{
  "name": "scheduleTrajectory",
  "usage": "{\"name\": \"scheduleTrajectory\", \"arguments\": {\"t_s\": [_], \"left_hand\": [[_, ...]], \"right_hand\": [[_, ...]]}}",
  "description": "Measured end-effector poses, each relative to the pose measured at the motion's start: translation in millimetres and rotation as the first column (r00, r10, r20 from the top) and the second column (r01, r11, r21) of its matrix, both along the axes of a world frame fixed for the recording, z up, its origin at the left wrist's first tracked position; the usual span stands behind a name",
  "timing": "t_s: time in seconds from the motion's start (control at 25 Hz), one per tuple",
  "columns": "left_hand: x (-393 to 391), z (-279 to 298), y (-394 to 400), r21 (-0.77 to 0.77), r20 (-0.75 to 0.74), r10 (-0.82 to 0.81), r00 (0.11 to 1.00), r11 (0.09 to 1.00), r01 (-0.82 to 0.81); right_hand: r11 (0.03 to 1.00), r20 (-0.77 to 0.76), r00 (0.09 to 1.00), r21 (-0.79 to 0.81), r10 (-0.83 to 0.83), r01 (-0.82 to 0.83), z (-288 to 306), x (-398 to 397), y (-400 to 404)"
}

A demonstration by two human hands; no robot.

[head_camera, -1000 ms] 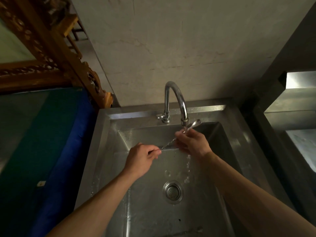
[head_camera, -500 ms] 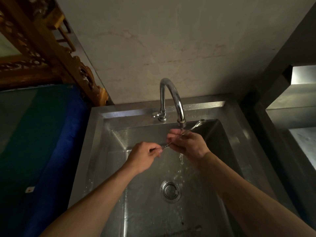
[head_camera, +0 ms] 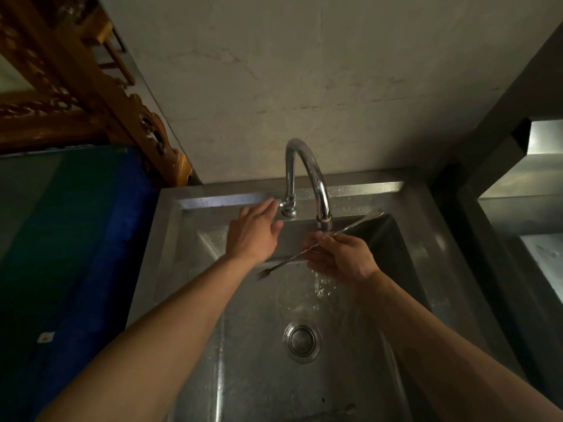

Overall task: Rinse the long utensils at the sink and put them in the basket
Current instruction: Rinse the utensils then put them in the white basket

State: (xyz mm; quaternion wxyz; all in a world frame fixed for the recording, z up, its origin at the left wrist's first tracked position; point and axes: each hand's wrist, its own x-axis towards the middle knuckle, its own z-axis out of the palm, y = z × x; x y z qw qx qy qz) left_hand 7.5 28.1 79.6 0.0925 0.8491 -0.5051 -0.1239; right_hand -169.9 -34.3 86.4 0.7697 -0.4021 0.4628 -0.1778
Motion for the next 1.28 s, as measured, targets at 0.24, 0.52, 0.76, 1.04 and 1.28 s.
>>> {"name": "scheduleTrajectory", "arguments": {"t_s": [0.24,0.52,0.76,1.04,1.28], "left_hand": [[3,-12,-16,0.177,-0.014,-0.088,0.996,0.98,0.089],[2,-16,-15,0.138,0.008,-0.025,1.0,0.99,0.024],[0,-21,-11,0.16,-0.074,-0.003,0.997,0.987,0.015],[-2,-33,-4,0.254,-0.129,-0.029,0.991,0.965,0.061],[-9,-24,0,0.076,-0.142,-0.022,0.99,0.997,0.033]], "right_hand": [[0.999,0.031,0.999,0.038,-0.011,0.01,-1,-9,-6],[1.0,0.034,0.999,0.015,-0.005,0.004,-5,-11,-9],[1.0,0.045,0.999,0.012,0.008,-0.009,-6,-13,-8],[1.0,0.044,0.999,0.007,-0.015,0.015,-3,-16,-9],[1.0,0.003,1.0,-0.026,-0.014,0.014,-2,-25,-7]]}}
